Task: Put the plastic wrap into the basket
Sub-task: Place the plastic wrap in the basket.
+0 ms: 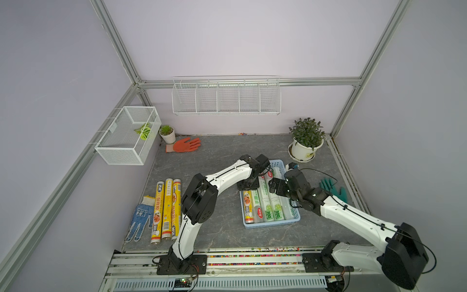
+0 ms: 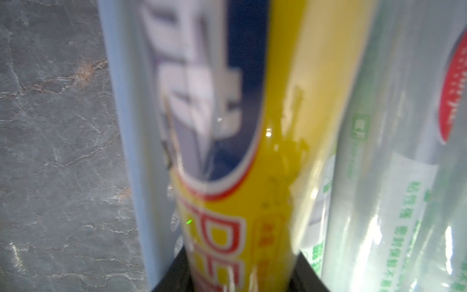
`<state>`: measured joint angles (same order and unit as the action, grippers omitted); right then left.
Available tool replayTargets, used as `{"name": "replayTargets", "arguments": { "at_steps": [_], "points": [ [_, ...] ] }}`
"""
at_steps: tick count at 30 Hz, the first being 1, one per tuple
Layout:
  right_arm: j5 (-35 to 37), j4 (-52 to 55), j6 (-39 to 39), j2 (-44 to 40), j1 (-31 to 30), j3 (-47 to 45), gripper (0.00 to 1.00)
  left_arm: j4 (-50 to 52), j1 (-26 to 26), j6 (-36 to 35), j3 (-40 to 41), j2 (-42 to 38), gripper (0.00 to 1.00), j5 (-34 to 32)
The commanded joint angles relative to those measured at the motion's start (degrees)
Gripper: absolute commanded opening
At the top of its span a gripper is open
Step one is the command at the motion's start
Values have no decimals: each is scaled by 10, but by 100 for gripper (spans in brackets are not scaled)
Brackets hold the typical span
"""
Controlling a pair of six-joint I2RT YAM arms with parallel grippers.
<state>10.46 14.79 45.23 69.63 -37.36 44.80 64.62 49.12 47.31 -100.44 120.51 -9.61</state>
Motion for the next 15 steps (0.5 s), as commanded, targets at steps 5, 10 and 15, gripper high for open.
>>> {"name": "replayTargets", "arguments": {
  "at_steps": [5, 10, 15],
  "points": [
    [5, 4, 6, 6, 2, 2, 97, 0, 0, -6, 10, 5, 36, 20],
    [4, 5, 7, 8, 2, 2, 97, 6, -1, -2, 12, -1, 39, 13],
    [4, 3, 6, 7, 2, 1, 98, -1, -1, -1, 24, -17, 44, 16]
  ]
}}
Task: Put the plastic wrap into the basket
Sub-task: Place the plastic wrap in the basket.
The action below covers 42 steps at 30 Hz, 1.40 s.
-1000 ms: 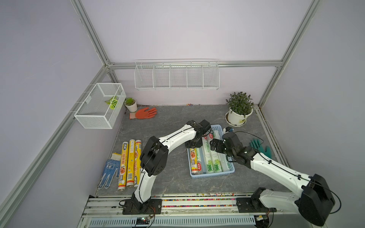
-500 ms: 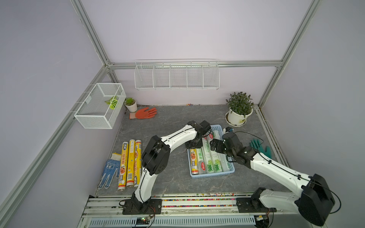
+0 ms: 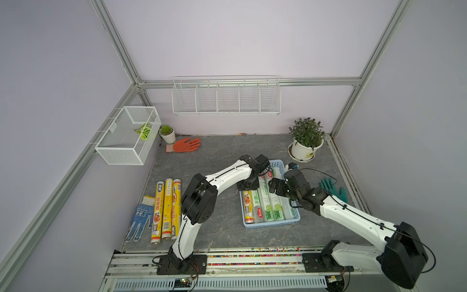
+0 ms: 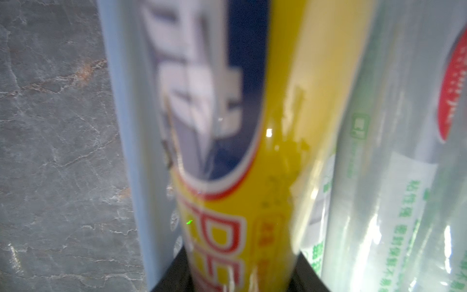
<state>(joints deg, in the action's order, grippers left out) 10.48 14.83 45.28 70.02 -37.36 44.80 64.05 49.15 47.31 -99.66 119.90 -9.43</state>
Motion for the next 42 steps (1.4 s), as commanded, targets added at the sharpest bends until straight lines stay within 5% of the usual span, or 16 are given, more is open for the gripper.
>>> {"name": "replayTargets", "arguments": {
  "at_steps": [1, 11, 23, 33, 42],
  "points": [
    [4, 3, 5, 3, 2, 2, 97, 5, -1, -1, 18, -13, 46, 13],
    [13, 6, 5, -4, 2, -3, 97, 14, 9, 7, 23, -33, 62, -29],
    [15, 6, 6, -8, 2, -6, 98, 1, 13, 12, 23, -61, 61, -37],
    [-19, -30, -29, -34, 2, -10, 98, -104, 16, 32, 129, -219, 61, -105],
    [-152, -103, -91, -12, -9, 18, 98, -121, -25, 34, 244, -364, 60, -196]
  ]
}}
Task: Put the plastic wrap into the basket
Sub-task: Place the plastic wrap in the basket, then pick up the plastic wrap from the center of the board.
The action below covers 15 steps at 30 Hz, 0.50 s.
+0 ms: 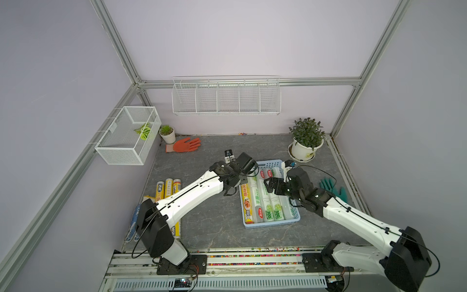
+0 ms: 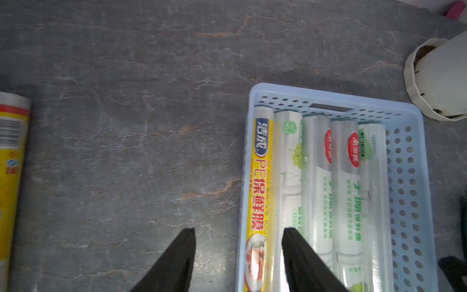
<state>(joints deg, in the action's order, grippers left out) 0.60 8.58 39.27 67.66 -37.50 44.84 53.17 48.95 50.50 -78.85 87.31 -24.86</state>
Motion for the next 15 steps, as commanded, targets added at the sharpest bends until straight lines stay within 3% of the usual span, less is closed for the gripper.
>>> {"name": "replayTargets", "arguments": {
  "at_steps": [1, 9, 15],
  "points": [
    [-57, -39, -39, 19, -15, 27, 98, -19, -39, 1, 59, -60, 60, -33],
    [-81, -28, -102, 110, -95, 112, 98, -70, -166, -16, 241, -232, 66, -7],
    [-86, -8, -146, 204, -157, 197, 98, -100, -343, -67, 351, -306, 76, 76]
  ]
}}
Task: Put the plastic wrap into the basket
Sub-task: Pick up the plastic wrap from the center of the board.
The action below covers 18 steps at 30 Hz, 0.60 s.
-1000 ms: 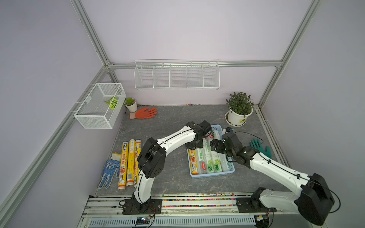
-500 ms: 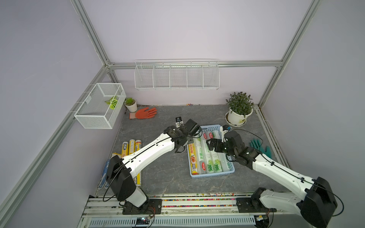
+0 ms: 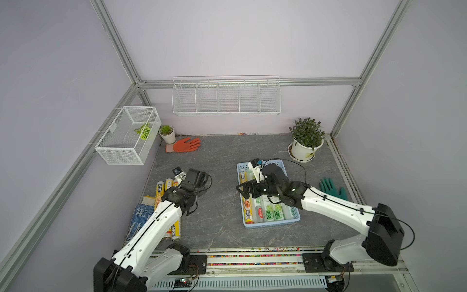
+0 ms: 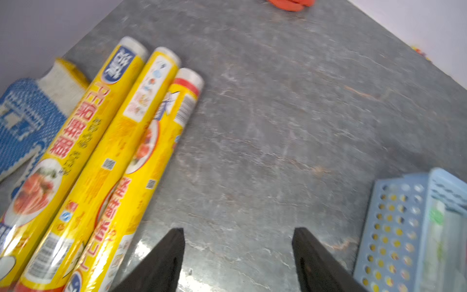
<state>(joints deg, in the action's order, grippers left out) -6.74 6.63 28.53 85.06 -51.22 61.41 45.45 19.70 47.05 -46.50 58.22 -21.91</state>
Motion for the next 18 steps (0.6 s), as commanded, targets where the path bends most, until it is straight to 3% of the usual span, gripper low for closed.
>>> {"name": "replayTargets", "arguments": {
  "at_steps": [1, 4, 6, 13, 18],
  "points": [
    [-13, 22, -44, 50, -29, 50, 98, -31, -86, -44, 40, -18, 77, 66],
    [-27, 62, -55, 99, -47, 106, 98, -56, -175, -60, 63, -8, 78, 127],
    [-49, 87, -62, 133, -57, 140, 98, -81, -200, -63, 68, 11, 83, 148],
    [-87, 111, -43, 194, -73, 191, 98, -108, -209, -47, 52, 121, 85, 99],
    [-76, 108, -30, 222, -73, 205, 98, -120, -210, -51, 36, 191, 86, 106]
  ]
}}
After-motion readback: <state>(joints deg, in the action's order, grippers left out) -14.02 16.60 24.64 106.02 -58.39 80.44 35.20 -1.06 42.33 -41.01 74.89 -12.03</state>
